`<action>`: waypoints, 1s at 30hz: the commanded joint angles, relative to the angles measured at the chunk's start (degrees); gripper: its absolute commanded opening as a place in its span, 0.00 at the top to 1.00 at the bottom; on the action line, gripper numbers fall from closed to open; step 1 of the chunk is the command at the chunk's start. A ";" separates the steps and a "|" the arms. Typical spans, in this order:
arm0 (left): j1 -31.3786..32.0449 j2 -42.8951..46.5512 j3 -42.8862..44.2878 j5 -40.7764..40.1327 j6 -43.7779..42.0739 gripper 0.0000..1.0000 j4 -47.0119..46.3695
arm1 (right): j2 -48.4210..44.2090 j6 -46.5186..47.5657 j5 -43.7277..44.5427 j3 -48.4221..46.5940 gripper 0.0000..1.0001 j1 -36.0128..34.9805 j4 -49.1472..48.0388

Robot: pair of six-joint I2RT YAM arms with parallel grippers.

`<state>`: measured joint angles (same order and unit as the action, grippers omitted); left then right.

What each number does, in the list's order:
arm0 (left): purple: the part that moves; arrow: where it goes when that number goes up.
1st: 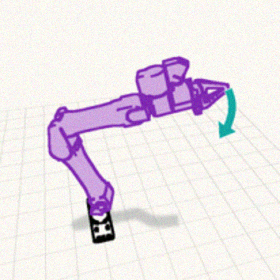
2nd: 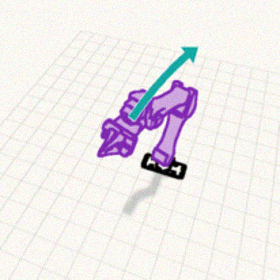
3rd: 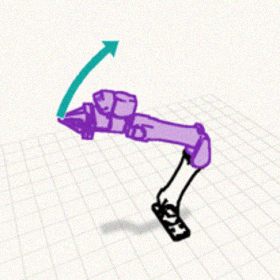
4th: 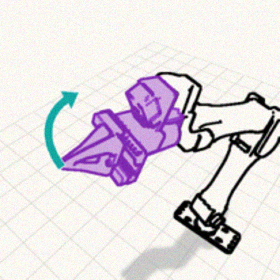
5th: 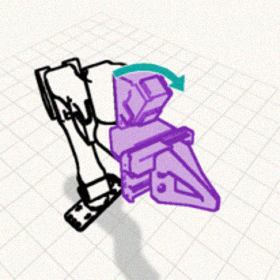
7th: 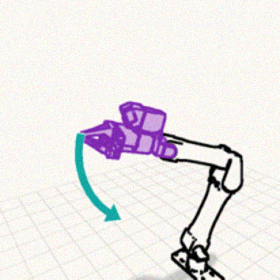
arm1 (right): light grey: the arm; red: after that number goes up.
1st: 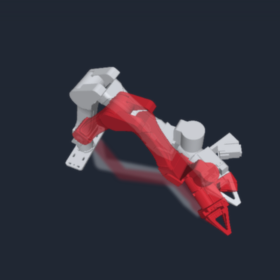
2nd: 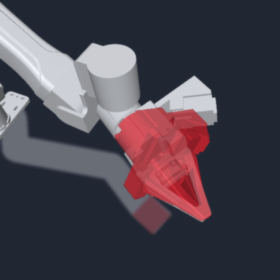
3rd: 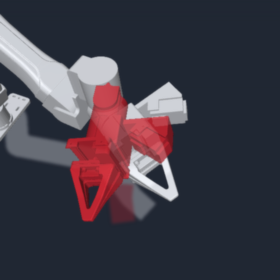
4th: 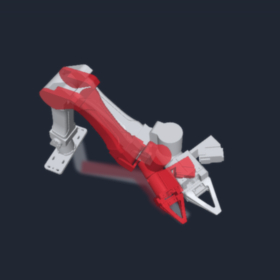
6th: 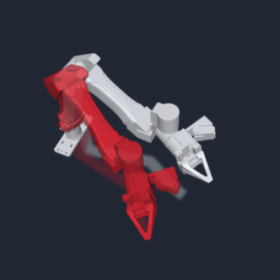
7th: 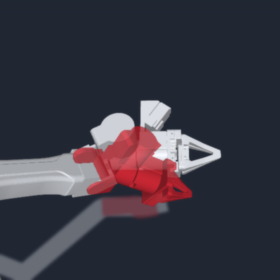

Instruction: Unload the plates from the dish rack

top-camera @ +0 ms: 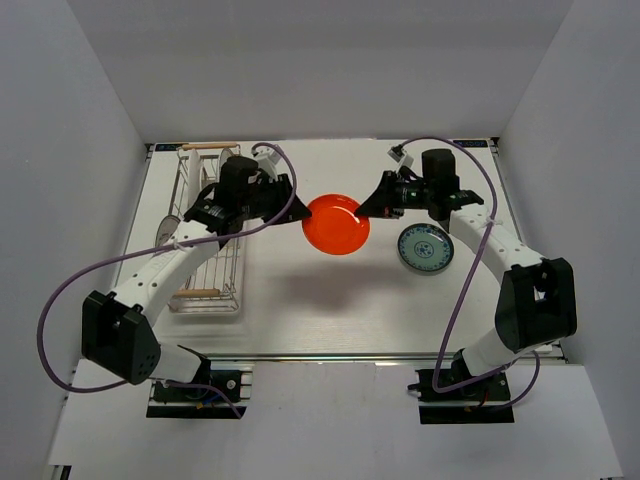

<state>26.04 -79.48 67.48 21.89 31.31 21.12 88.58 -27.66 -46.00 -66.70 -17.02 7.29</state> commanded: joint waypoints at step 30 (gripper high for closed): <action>-0.64 14.88 9.95 -52.84 -3.00 0.02 36.19 | -12.11 2.52 47.85 17.91 1.00 24.22 8.10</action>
<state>25.50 -66.61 78.30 -30.22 29.78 57.89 76.27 -25.23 1.13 -49.19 7.27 21.23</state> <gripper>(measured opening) 0.979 0.038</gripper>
